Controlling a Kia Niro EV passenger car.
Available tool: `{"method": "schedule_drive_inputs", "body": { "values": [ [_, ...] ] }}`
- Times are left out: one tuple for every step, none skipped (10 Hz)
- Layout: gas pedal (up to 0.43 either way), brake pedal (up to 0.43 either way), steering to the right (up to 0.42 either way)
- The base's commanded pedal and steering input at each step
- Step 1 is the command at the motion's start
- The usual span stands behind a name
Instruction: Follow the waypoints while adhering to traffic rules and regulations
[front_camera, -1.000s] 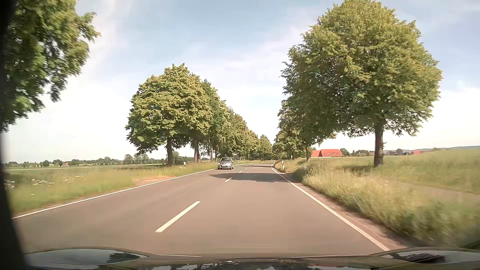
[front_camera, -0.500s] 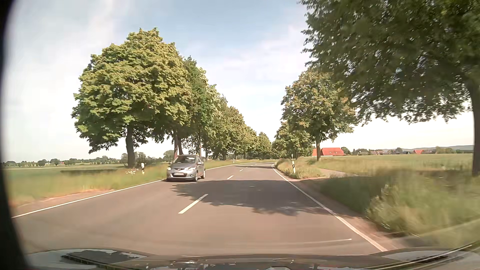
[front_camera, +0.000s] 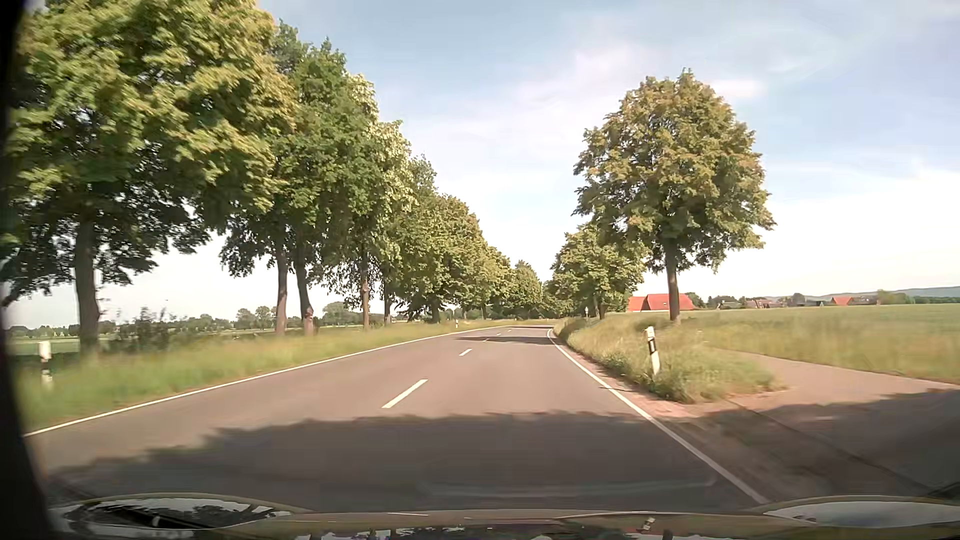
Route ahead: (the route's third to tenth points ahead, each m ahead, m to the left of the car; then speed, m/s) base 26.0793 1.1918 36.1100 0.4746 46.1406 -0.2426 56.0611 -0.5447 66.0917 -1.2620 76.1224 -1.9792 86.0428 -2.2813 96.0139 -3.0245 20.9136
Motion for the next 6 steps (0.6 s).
{"method": "schedule_drive_inputs", "body": {
  "values": [
    [0.157, 0.000, 0.000],
    [0.157, 0.000, 0.000],
    [0.157, 0.000, 0.000],
    [0.157, 0.000, 0.000],
    [0.157, 0.000, 0.000],
    [0.157, 0.000, 0.001]
  ]
}}
